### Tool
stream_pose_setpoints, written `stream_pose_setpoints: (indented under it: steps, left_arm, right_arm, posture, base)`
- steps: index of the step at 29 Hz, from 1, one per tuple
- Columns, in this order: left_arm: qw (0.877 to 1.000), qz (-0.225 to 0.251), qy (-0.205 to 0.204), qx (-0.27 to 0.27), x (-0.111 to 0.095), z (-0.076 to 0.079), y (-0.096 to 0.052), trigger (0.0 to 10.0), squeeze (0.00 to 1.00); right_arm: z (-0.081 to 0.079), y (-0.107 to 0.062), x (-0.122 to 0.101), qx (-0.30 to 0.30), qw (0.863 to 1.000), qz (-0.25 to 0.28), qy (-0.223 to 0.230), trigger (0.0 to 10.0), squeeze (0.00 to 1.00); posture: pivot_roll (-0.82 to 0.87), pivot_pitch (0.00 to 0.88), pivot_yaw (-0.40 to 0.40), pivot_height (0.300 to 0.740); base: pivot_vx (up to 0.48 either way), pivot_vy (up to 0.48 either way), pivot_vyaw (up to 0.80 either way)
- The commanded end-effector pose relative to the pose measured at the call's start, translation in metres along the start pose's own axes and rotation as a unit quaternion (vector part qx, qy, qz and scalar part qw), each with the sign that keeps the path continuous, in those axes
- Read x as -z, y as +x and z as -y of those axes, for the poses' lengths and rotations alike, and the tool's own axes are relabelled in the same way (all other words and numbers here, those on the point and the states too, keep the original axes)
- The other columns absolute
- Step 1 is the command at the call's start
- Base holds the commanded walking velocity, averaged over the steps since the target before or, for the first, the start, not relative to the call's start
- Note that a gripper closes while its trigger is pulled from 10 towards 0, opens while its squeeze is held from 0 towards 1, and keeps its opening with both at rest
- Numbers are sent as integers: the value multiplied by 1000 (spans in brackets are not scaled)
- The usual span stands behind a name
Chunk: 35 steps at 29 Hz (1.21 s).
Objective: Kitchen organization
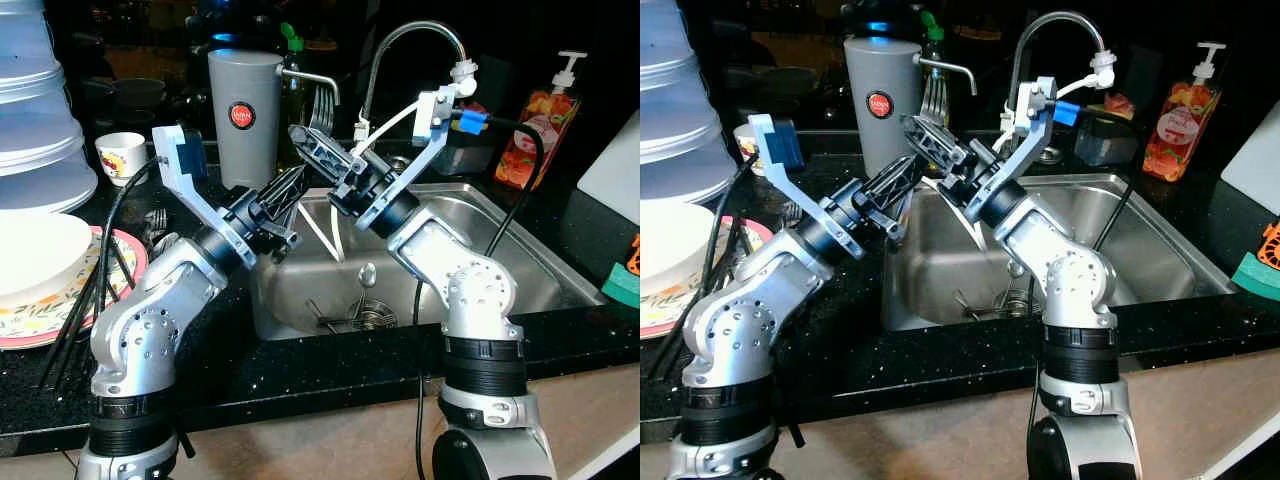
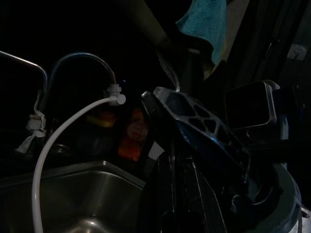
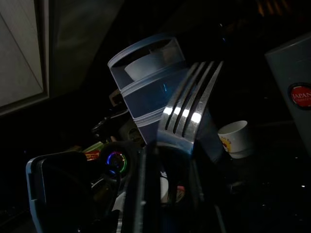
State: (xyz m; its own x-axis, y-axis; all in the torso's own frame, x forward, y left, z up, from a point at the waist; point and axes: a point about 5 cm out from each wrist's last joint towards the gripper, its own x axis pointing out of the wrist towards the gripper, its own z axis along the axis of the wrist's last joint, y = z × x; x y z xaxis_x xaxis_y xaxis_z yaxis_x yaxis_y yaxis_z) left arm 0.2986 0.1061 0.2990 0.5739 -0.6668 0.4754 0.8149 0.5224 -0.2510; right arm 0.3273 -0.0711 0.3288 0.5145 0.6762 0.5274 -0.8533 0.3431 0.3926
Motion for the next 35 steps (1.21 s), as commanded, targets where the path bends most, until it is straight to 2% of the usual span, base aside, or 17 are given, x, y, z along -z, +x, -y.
stream_pose_setpoints:
  steps: [1, 5, 6, 7, 20, 24, 25, 26, 27, 28, 31, 33, 35]
  left_arm:
    - [1000, -4, -4, 8, 2, 4, -1, 0, 0]
    - [1000, -5, 0, 2, 2, 3, -1, 0, 0]
    - [1000, -7, 2, -2, 2, 2, -1, 3098, 1000]
    - [1000, -7, 2, -3, 2, 2, -1, 10000, 1000]
    - [1000, -7, 4, -10, 1, 0, -1, 10000, 1000]
    - [999, -4, 31, -37, -1, -6, -2, 10000, 1000]
    - [998, -2, 45, -54, -3, -11, -4, 10000, 0]
    - [998, -2, 45, -54, -3, -11, -4, 10000, 0]
    - [995, -4, 65, -69, -5, -15, -5, 10000, 0]
    - [995, -4, 65, -69, -5, -15, -5, 10000, 0]
    - [989, -27, 103, -98, -5, -22, -7, 10000, 0]
    - [978, -67, 159, -113, 0, -28, -9, 10000, 0]
    - [971, -103, 178, -122, 5, -31, -11, 10000, 0]
  right_arm:
    - [2, -4, -3, 12, 1000, 4, -1, 0, 0]
    - [3, -4, -3, 13, 1000, 6, -1, 0, 0]
    - [3, -4, -4, 13, 1000, 6, -1, 0, 0]
    - [3, -4, -4, 13, 1000, 7, -1, 0, 0]
    - [6, -4, -7, 20, 1000, 10, -1, 0, 0]
    - [12, -7, -10, 31, 999, 9, -14, 0, 0]
    - [18, -9, -11, 44, 998, 3, -38, 0, 0]
    - [18, -9, -11, 44, 998, 3, -38, 0, 0]
    - [23, -11, -12, 57, 996, -9, -70, 0, 0]
    - [23, -11, -12, 57, 996, -9, -70, 0, 0]
    - [33, -15, -9, 75, 989, -37, -122, 0, 0]
    - [42, -18, -2, 95, 979, -64, -166, 0, 0]
    - [47, -20, 2, 104, 973, -79, -191, 0, 0]
  posture:
    - [-24, 42, -35, 740]
    - [-25, 43, -35, 740]
    - [-25, 43, -34, 740]
    - [-25, 45, -34, 740]
    - [-22, 43, -37, 740]
    - [-22, 38, -37, 740]
    - [-22, 34, -38, 740]
    - [-22, 34, -38, 740]
    - [-23, 33, -37, 740]
    - [-23, 33, -37, 740]
    - [-24, 29, -38, 740]
    - [-24, 27, -39, 740]
    - [-24, 27, -39, 740]
  base:
    - [0, 0, 0]
    - [0, 0, 0]
    - [0, 0, 0]
    - [0, 0, 0]
    - [0, 0, 0]
    - [0, 0, 0]
    - [0, 0, 0]
    - [0, 0, 0]
    - [0, 0, 0]
    - [0, 0, 0]
    - [0, 0, 0]
    - [0, 0, 0]
    - [0, 0, 0]
